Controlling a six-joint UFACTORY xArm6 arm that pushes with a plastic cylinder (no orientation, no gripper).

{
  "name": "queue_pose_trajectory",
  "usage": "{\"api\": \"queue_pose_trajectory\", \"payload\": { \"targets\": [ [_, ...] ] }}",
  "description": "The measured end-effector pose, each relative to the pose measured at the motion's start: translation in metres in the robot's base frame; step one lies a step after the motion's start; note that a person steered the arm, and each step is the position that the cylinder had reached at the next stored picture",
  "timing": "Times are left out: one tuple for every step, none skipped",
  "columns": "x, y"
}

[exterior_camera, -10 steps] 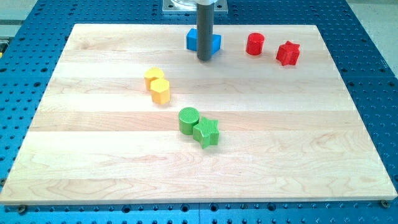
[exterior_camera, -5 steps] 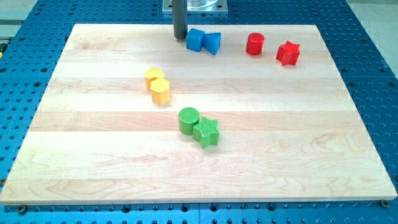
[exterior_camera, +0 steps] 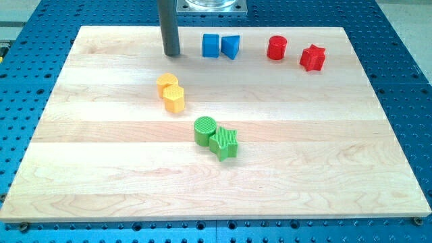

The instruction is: Push the cube diagonal to the heart

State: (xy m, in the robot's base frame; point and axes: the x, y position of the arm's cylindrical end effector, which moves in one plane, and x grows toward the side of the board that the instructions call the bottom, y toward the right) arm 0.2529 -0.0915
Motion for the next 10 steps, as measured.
{"api": "queue_pose_trajectory", "payload": {
  "targets": [
    [-0.039, 0.036],
    [-0.038, 0.073],
    [-0.013, 0.071],
    [0.018, 0.06],
    [-0.006, 0.074],
    [-0.011, 0.104],
    [0.009, 0.074],
    [0.039, 0.041],
    [0.06, 0.026],
    [0.057, -0.021]
  ]
}}
